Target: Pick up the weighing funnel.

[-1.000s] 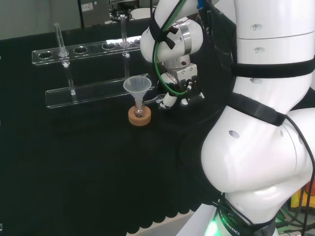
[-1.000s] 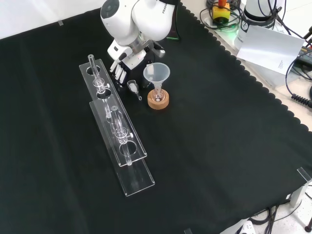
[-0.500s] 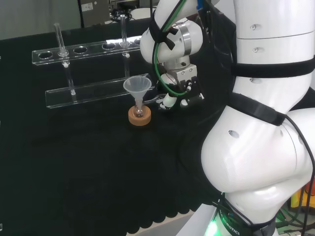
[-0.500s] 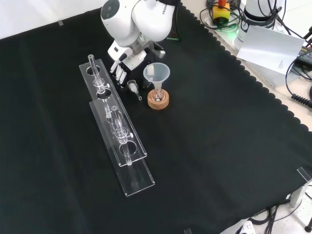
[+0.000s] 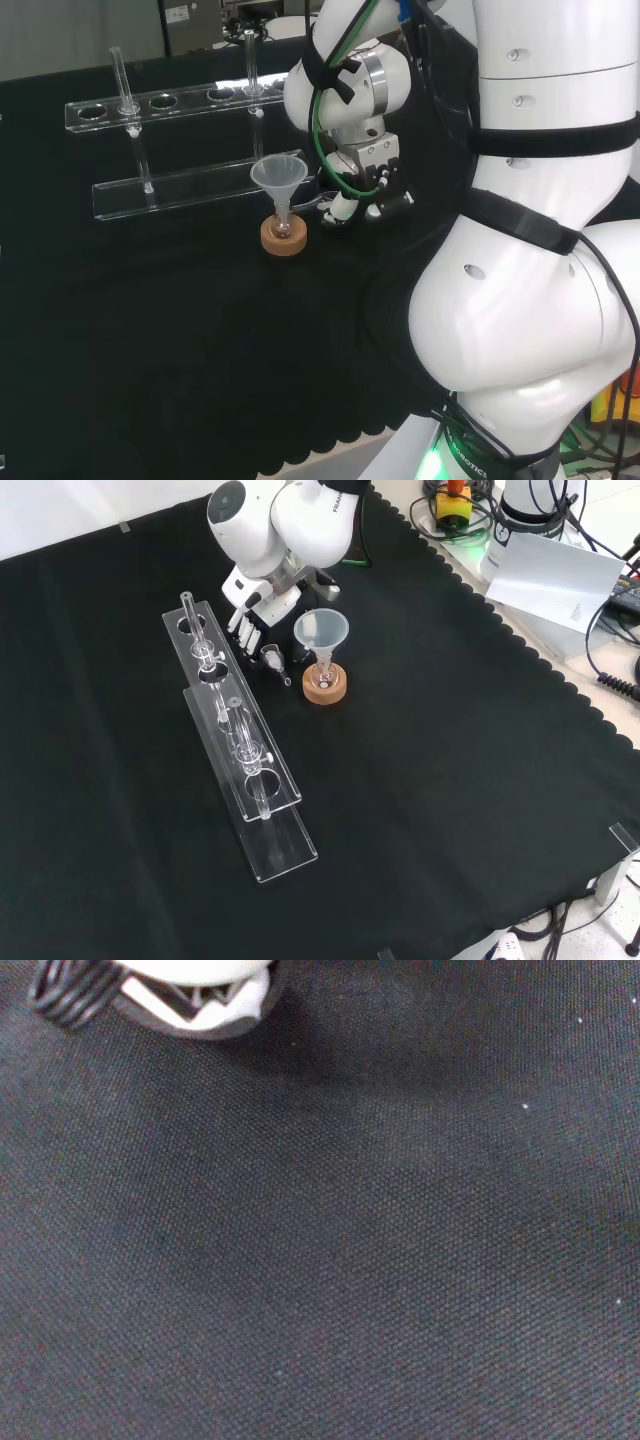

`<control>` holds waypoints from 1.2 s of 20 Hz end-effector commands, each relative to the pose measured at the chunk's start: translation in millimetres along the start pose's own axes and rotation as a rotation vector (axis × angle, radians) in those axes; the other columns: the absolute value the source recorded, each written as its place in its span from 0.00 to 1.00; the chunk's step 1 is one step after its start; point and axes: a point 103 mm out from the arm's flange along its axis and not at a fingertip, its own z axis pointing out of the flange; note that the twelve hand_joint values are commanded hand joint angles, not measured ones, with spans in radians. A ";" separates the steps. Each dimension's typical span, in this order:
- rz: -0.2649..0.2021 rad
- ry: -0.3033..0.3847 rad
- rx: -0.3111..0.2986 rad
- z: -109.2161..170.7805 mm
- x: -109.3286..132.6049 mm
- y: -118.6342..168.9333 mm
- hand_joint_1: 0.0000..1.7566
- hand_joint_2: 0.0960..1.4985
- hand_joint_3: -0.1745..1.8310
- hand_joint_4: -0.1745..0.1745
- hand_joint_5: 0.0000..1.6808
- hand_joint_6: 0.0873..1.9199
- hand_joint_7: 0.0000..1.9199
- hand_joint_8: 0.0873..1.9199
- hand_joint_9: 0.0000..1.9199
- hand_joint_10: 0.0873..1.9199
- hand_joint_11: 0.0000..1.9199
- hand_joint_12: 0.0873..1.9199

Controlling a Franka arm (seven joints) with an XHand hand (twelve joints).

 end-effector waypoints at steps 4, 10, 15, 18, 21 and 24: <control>0.000 -0.005 0.007 0.9 3.1 1.5 0.52 0.40 0.40 0.46 0.39 0.34 0.31 0.34 0.39 0.25 0.21 0.66; 0.000 -0.003 0.009 0.7 2.5 2.4 0.51 0.41 0.40 0.48 0.41 0.35 0.31 0.34 0.39 0.25 0.21 0.66; 0.003 -0.005 0.006 0.2 2.6 2.9 0.52 0.43 0.41 0.51 0.44 0.36 0.33 0.34 0.40 0.25 0.21 0.66; 0.004 -0.009 0.004 -0.2 2.2 3.2 0.52 0.45 0.41 0.55 0.47 0.37 0.35 0.34 0.42 0.25 0.22 0.66; 0.005 -0.013 0.004 -1.8 1.0 4.1 0.52 0.48 0.41 0.56 0.49 0.36 0.37 0.33 0.43 0.24 0.23 0.65; 0.007 -0.019 0.004 -2.9 0.4 4.6 0.52 0.49 0.40 0.56 0.50 0.36 0.38 0.33 0.44 0.24 0.24 0.65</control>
